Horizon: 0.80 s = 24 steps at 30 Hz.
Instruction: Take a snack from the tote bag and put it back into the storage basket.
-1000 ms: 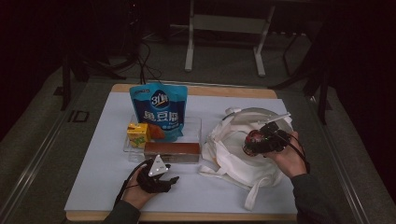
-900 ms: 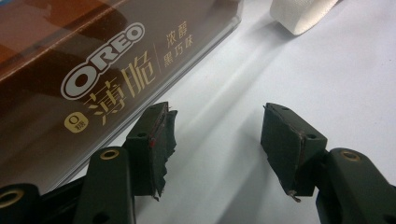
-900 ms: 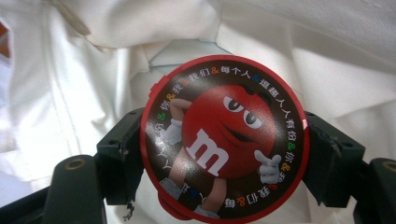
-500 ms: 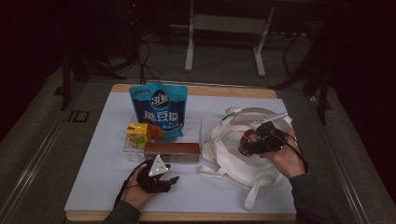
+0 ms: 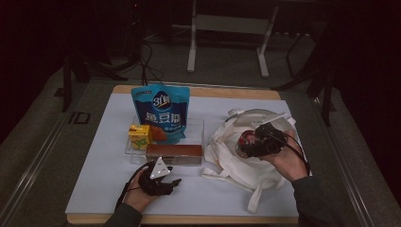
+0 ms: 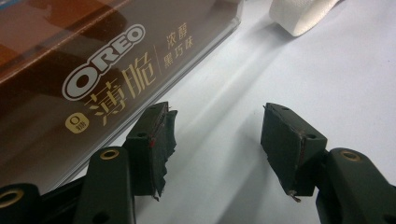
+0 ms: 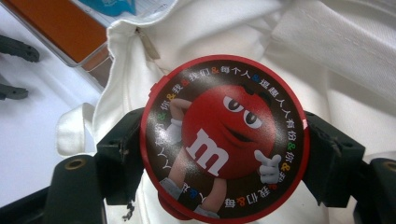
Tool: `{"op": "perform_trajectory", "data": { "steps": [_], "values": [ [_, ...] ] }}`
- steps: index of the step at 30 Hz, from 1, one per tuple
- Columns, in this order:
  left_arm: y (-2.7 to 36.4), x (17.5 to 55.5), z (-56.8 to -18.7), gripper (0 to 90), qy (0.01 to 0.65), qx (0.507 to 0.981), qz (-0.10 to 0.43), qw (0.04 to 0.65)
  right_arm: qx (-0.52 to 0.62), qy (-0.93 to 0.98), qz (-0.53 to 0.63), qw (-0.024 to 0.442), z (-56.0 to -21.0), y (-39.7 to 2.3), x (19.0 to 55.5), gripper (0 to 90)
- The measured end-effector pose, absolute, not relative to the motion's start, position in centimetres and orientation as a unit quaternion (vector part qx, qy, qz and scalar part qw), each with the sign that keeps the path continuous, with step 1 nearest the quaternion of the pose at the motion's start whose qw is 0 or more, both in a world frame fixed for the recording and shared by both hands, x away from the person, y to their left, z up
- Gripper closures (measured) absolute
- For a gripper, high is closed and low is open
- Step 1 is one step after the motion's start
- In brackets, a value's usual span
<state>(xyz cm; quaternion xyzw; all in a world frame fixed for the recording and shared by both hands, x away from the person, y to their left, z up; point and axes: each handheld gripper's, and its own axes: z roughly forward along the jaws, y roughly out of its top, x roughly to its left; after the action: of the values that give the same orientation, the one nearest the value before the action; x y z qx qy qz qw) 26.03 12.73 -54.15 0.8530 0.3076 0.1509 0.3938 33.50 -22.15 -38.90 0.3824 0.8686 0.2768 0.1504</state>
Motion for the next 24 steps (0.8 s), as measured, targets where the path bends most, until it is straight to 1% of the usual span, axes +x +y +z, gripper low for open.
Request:
{"op": "perform_trajectory", "data": {
  "steps": [10, 24],
  "values": [
    [12.9, 25.9, -54.1, 43.6, 0.307, 0.848, 0.155, 0.402, 0.369, 0.874, 0.279, 0.149, -38.4, -21.5, 33.1, 25.5],
    [13.3, 25.4, -53.9, 46.6, 0.314, 0.83, 0.178, 0.425, 0.347, 0.882, 0.282, 0.146, -37.8, -20.4, 32.6, 25.5]
  ]
}}
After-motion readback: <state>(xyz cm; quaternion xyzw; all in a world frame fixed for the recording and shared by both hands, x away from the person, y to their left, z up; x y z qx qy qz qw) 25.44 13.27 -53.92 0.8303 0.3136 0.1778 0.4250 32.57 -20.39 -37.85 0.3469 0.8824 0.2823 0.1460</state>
